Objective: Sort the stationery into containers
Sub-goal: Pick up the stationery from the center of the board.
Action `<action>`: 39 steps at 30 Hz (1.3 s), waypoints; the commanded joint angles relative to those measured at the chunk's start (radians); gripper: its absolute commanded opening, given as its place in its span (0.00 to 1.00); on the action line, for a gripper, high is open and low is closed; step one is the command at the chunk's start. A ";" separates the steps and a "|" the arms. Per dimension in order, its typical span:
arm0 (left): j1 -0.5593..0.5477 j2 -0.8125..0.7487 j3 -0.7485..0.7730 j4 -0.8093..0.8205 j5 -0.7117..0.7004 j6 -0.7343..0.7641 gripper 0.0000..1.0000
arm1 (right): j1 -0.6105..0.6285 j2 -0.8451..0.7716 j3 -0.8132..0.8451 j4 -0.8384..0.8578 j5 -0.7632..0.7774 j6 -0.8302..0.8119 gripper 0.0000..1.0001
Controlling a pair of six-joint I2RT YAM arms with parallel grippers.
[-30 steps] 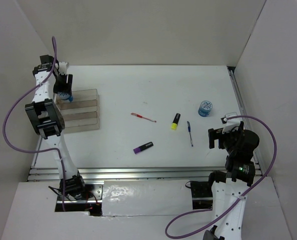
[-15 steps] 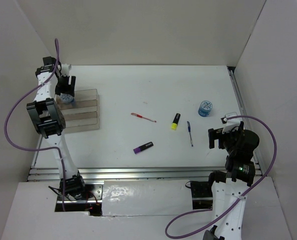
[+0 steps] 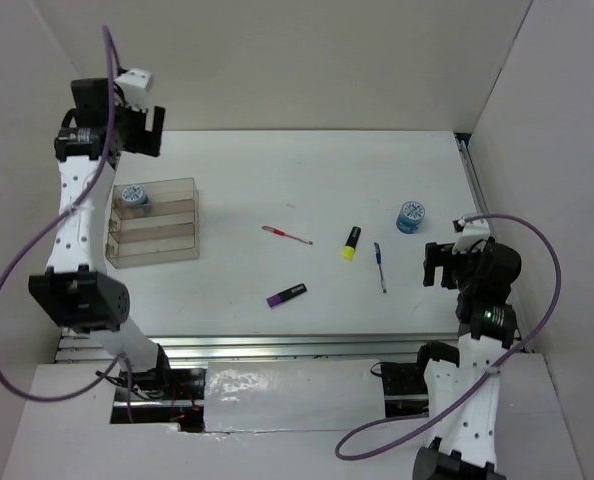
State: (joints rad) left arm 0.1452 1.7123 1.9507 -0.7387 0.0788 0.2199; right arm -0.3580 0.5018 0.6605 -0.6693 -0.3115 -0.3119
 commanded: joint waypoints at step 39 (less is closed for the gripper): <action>-0.254 -0.491 -0.812 0.139 -0.059 -0.111 0.99 | 0.238 1.405 0.783 0.140 0.163 0.122 0.99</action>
State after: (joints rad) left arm -0.1173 1.2213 1.1378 -0.6323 0.0116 0.1257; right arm -0.1307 1.9026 1.4269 -0.5419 -0.1757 -0.1768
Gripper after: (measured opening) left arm 0.993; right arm 0.992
